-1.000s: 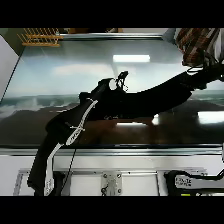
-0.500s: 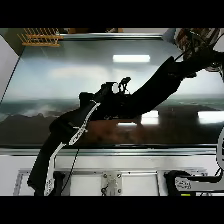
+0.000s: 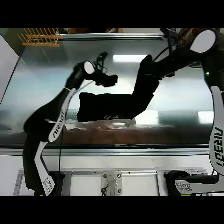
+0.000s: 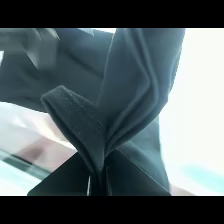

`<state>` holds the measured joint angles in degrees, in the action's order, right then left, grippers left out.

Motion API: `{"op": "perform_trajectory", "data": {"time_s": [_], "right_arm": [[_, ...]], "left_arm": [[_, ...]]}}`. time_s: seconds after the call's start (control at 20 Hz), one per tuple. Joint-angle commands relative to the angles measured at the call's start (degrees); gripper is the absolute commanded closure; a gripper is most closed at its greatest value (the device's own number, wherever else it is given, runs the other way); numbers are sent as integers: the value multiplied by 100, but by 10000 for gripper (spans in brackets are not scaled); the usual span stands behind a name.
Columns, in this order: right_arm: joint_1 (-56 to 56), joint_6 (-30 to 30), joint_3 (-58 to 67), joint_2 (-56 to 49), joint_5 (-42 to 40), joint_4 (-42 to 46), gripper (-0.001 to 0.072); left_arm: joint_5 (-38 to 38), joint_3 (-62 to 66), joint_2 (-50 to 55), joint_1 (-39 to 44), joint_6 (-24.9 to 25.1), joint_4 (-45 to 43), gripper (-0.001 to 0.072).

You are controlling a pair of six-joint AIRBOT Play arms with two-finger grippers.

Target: Fold the clothes and pants, and hang the long-sleeved shirts on hangers.

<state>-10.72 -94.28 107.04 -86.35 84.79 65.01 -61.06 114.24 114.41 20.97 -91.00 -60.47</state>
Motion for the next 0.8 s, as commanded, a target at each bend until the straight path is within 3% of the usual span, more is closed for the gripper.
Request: {"op": "perform_trajectory", "data": {"time_s": [0.0,0.45,0.5,0.6,0.65,0.75], "right_arm": [[-557,-310,9,-232,-586,-466,701],[-2251,-566,9,-1939,-2846,-1296,698],[-2441,-562,9,-2186,-3283,-1414,651],[-2741,-457,9,-2599,-3995,-1847,151],[-2824,-170,9,-2734,-4199,-2218,28],[-2793,173,9,-2763,-4321,-2778,33]], "left_arm": [[-188,2,-542,-752,140,0,696],[-761,2,-1672,-2376,323,2,696],[-831,2,-1744,-2509,323,2,696],[-955,2,-1860,-2697,323,2,696],[-1005,2,-1908,-2761,323,2,696],[-1067,2,-1987,-2850,323,0,696]]}}
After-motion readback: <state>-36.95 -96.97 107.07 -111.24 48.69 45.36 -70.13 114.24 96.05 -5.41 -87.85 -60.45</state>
